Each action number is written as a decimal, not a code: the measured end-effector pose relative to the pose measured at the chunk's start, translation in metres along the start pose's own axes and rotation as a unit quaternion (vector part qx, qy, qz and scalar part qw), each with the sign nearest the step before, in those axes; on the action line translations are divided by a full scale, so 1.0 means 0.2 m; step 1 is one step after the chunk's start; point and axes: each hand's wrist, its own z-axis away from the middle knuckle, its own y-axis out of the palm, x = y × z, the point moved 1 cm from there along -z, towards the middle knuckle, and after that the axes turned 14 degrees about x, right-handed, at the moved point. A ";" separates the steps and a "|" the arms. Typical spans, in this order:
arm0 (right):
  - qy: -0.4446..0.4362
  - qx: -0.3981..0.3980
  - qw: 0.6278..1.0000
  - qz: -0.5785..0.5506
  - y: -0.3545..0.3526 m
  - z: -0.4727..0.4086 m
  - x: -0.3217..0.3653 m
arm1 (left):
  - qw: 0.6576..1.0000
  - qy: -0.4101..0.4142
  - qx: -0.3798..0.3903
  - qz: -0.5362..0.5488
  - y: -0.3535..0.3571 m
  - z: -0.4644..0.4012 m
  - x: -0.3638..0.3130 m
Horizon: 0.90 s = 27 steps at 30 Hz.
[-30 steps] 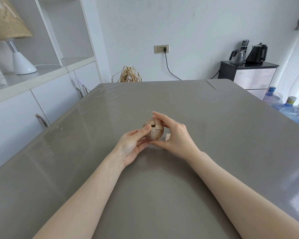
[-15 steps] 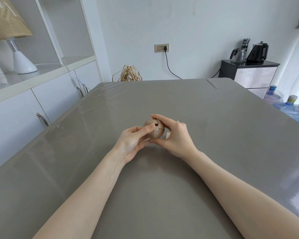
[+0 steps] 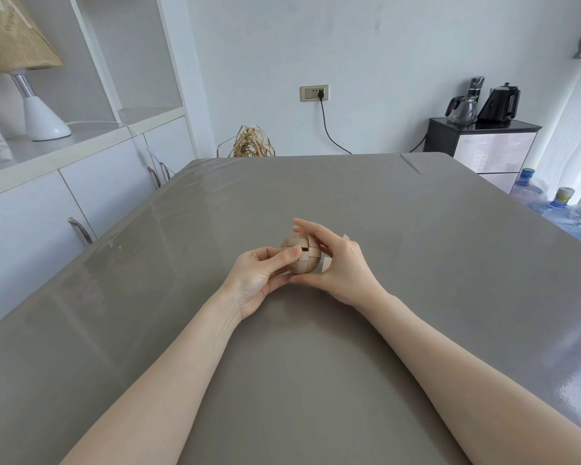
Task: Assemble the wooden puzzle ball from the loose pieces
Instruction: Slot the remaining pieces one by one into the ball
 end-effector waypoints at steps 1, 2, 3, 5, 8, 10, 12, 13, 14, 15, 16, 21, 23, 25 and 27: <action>0.001 0.004 1.000 0.008 0.00 0.00 0.00 | 1.000 -0.003 0.000 -0.006 0.00 0.00 0.00; 0.001 0.006 1.000 0.016 0.00 0.01 0.00 | 1.000 -0.007 0.002 -0.014 0.00 0.00 0.00; -0.002 0.006 1.000 0.023 0.00 0.01 0.00 | 1.000 -0.010 0.007 -0.022 -0.01 0.00 -0.01; -0.009 0.007 0.999 0.034 0.01 0.00 0.00 | 0.999 -0.014 0.016 -0.033 -0.01 0.01 -0.01; -0.014 -0.007 0.999 0.047 0.00 0.00 0.01 | 0.999 -0.007 0.025 -0.038 -0.02 0.01 -0.03; -0.013 -0.016 0.998 0.059 0.00 0.00 0.02 | 0.999 0.000 0.025 -0.040 -0.02 0.01 -0.03; -0.009 -0.013 0.998 0.053 0.00 0.00 0.02 | 0.998 0.005 0.030 -0.046 -0.02 0.01 -0.04; -0.011 -0.008 0.999 0.044 0.00 0.00 0.02 | 0.998 0.007 0.032 -0.051 -0.02 0.01 -0.03; -0.013 -0.003 0.999 0.038 0.00 0.00 0.02 | 0.998 0.010 0.033 -0.057 -0.02 0.01 -0.03; -0.014 0.004 0.999 0.034 -0.01 0.00 0.02 | 0.997 0.014 0.034 -0.063 -0.01 0.01 -0.03; -0.009 0.013 0.999 0.033 -0.02 0.00 0.02 | 0.997 0.017 0.035 -0.069 -0.01 0.01 -0.02; 0.037 0.070 0.997 -0.027 -0.03 0.00 0.00 | 0.995 0.001 0.055 -0.081 -0.03 0.01 0.00; 0.061 0.078 0.991 -0.091 -0.04 0.01 0.00 | 0.995 -0.003 0.061 -0.078 -0.04 0.01 0.00; 0.073 0.081 0.983 -0.148 -0.05 0.00 0.00 | 0.995 0.000 0.062 -0.079 -0.04 0.00 0.00; 0.080 0.078 0.975 -0.194 -0.05 0.00 0.01 | 0.995 0.003 0.062 -0.079 -0.04 0.00 0.00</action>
